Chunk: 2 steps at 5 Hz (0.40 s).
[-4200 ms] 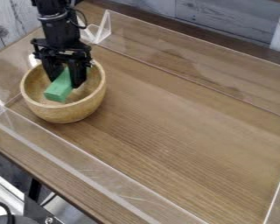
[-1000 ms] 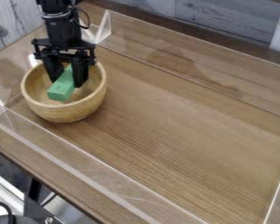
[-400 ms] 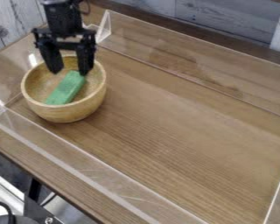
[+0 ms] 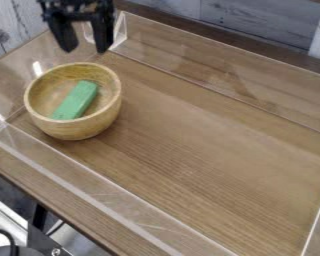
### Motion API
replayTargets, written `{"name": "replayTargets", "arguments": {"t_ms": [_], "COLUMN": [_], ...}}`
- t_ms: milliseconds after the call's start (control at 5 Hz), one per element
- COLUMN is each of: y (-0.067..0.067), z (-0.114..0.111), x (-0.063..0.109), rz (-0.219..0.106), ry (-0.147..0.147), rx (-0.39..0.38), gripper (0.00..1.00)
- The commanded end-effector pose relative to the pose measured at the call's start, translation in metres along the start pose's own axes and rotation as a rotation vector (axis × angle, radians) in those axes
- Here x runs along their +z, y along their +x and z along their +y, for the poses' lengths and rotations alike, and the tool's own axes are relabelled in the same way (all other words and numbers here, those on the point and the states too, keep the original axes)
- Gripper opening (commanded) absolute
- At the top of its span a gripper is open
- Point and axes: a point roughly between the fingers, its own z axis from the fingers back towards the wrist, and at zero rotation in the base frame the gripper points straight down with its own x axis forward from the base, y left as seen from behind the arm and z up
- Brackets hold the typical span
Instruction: Put the green block in the brown bowl
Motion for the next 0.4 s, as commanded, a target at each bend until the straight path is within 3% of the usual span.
{"name": "replayTargets", "arguments": {"t_ms": [0,200], "y": [0.008,0.012], "z": [-0.013,0.001], "x": [0.023,0.017], "rz": [-0.076,-0.077], "ry": [0.017,0.031], "rx": [-0.040,-0.023], "gripper": [1.00,1.00]}}
